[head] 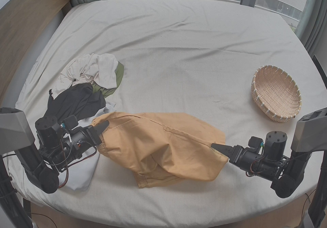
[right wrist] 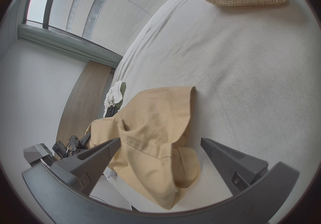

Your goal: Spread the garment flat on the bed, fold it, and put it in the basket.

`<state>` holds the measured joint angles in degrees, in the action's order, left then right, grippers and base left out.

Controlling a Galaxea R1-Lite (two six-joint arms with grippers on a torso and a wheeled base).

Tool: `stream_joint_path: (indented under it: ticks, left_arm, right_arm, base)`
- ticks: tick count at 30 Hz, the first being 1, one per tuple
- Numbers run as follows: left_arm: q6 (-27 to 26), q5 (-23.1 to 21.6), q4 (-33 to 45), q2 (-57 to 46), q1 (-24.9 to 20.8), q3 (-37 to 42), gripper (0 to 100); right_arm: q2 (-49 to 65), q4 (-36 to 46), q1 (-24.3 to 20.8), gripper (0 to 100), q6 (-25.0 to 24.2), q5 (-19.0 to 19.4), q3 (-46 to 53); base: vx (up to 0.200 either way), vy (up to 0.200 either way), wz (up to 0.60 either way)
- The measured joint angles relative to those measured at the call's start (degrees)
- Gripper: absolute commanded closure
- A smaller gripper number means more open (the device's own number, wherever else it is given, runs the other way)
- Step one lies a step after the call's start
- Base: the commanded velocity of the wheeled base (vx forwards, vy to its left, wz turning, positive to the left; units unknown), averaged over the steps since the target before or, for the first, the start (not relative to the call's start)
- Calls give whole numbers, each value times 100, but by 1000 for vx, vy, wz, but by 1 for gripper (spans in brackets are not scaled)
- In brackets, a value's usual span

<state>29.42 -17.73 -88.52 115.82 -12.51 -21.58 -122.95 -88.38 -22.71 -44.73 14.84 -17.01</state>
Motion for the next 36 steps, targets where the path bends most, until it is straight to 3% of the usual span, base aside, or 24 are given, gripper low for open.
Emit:
stream_joint_path:
  ticks: [18,28,36]
  left_arm:
    - [-20,16,2,-45,-141,-66,100]
    - [-20,16,2,-59,-140,-57,100]
    - [-24,29,2,-56,-121,-44,100]
  right_arm:
    - [116,4,28,0,-100,1130,-374]
    - [-111,0,17,0,-427,1392,-589]
    - [402,-2,13,0,-739,1649,-529]
  base:
    - [0,0,0]
    - [0,0,0]
    - [0,0,0]
